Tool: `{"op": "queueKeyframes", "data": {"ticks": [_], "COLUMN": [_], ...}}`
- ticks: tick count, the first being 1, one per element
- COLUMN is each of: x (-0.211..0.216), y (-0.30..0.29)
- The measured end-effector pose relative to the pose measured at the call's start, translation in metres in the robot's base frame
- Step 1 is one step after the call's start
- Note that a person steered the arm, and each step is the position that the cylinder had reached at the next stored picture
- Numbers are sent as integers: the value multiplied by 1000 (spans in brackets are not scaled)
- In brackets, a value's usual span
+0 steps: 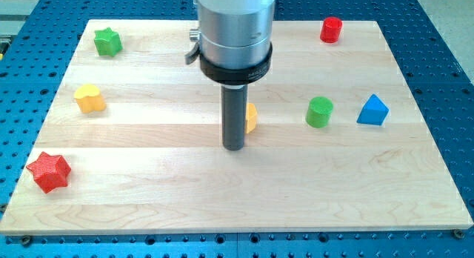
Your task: Move your hexagon to the bottom left of the green circle
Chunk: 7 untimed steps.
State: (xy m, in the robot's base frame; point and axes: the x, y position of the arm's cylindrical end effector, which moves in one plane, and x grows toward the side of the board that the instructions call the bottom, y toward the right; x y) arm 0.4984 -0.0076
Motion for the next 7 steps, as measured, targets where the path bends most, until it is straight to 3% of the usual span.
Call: {"op": "queueKeyframes", "data": {"ticks": [1,3,4,5,6,7], "x": [-29,-38,-29,-51,-103,-99], "y": [0,27,-8,-58,-34,18]}}
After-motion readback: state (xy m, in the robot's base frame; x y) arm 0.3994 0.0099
